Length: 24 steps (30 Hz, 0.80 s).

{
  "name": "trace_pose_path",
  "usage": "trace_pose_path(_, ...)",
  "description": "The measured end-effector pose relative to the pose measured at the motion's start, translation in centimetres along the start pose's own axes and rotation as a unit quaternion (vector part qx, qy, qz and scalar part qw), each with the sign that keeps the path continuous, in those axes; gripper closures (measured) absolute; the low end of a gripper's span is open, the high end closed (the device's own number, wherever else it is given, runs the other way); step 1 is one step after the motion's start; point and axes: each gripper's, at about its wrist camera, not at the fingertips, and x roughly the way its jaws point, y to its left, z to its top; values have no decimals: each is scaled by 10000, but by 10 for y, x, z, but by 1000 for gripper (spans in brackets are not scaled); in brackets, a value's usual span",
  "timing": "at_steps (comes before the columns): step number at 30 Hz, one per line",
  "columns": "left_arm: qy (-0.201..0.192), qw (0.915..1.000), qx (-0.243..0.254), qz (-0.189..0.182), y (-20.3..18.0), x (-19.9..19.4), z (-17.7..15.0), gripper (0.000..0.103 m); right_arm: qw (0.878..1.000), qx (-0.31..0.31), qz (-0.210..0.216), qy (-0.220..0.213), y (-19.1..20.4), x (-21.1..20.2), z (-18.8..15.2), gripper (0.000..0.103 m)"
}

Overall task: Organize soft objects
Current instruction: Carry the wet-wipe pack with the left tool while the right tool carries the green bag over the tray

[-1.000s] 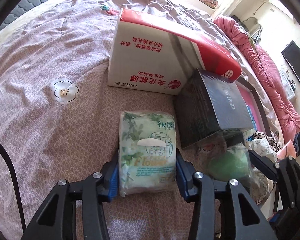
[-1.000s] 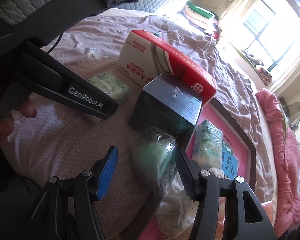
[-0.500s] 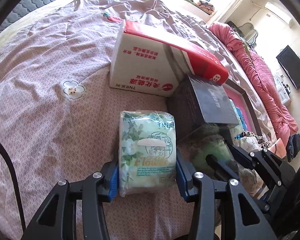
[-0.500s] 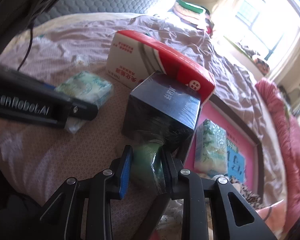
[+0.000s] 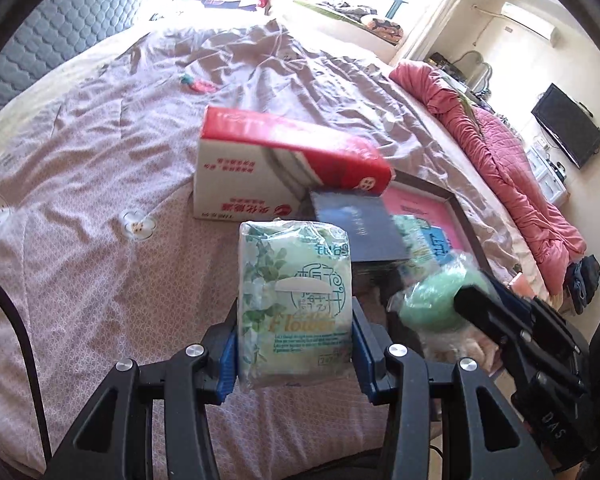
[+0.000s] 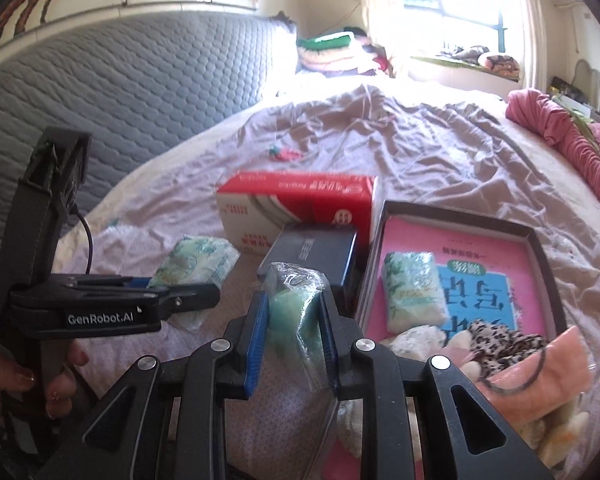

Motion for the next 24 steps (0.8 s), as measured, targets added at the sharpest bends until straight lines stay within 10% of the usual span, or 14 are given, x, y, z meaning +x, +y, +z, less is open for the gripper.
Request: trace_pose_path(24,91,9918,1274,64,-119,6,10,56,9803,1497,-597,-1144,-96,-99,0,77)
